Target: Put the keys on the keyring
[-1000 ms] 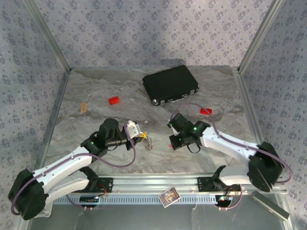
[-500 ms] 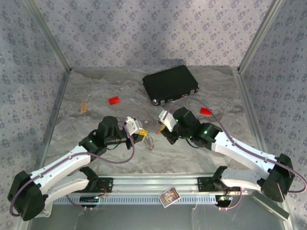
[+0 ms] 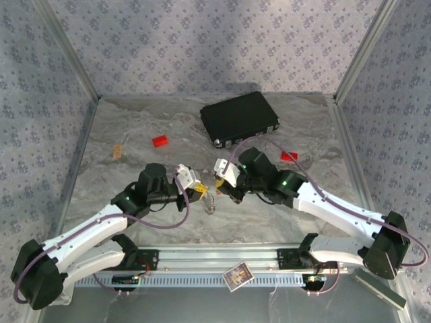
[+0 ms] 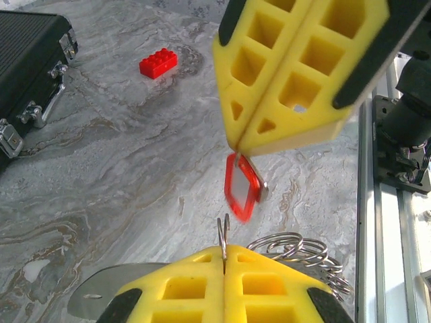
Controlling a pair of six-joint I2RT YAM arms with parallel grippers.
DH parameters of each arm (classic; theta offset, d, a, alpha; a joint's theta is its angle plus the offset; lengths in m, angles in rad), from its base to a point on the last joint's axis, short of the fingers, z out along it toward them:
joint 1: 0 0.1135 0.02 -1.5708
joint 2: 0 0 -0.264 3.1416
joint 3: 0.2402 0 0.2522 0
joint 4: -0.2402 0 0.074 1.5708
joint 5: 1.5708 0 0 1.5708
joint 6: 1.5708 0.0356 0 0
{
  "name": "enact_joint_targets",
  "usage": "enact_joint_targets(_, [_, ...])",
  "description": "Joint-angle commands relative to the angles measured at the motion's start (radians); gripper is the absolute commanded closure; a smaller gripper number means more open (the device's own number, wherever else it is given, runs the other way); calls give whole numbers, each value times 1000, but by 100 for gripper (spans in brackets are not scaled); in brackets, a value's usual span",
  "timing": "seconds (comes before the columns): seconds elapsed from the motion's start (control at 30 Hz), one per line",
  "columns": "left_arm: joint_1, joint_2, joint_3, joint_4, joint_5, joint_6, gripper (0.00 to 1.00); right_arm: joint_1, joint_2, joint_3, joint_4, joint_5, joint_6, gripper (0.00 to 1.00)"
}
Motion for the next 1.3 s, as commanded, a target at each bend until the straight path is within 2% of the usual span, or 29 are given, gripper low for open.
enact_joint_targets(0.0, [-9,-2,40,9,41,-6,100,19,16,41,26,-45,-44,100])
enact_joint_targets(0.57, [-13,6,33,9,45,4,100,57,77,86,31,-42,-88,100])
enact_joint_targets(0.87, [-19,3,26,6,43,21,100,61,92,91,45,38,-63,100])
enact_joint_targets(1.27, [-30,-4,10,19,32,63,100,45,97,93,29,54,-29,100])
